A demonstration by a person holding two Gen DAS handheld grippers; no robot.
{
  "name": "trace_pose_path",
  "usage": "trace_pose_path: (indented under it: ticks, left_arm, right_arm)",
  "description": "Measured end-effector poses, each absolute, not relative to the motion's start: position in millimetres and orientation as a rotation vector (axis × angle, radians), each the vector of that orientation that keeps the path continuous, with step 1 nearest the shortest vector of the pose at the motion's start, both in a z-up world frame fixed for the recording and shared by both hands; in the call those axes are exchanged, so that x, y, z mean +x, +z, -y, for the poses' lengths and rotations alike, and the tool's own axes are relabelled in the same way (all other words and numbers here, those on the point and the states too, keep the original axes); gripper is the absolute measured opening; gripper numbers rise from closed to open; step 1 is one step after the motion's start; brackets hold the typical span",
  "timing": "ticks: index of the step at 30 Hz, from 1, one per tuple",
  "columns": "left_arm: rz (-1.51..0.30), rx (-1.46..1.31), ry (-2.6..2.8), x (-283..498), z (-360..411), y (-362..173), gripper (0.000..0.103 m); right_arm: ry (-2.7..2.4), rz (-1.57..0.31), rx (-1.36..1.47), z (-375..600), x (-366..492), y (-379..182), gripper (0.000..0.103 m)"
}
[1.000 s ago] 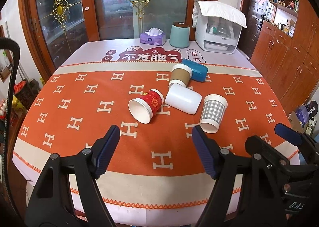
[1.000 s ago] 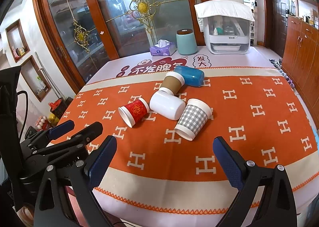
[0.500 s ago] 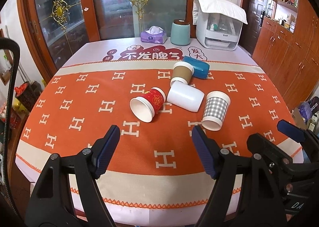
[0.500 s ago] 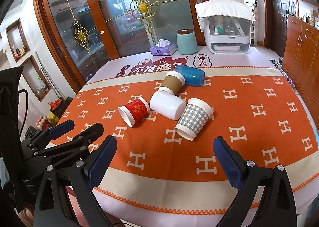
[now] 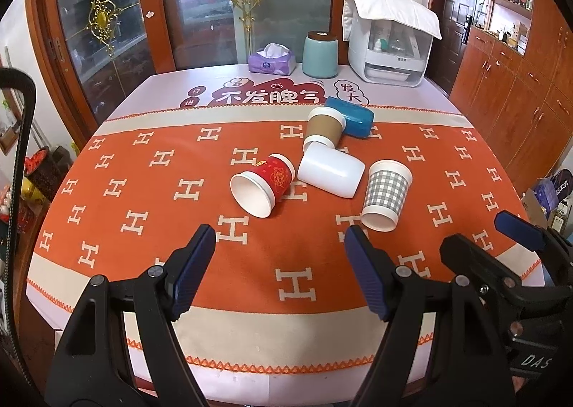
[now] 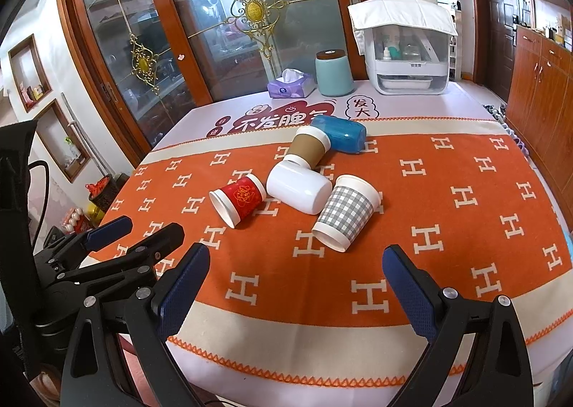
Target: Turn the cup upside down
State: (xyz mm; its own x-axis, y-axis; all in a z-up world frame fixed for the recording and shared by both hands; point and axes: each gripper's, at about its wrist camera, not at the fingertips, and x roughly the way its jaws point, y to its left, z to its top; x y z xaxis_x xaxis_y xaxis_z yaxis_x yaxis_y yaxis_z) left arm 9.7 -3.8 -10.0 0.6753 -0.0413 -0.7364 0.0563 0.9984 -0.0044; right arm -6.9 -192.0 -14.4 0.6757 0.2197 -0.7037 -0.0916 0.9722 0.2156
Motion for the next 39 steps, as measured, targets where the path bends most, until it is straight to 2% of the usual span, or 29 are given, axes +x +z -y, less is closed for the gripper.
trace_pose_path:
  ticks: [39]
  left_arm:
    - [-0.835,0.079,-0.081,31,2,-10,0.073]
  right_arm:
    - [0.181,-0.825,0.151,190,15,-20,0.098]
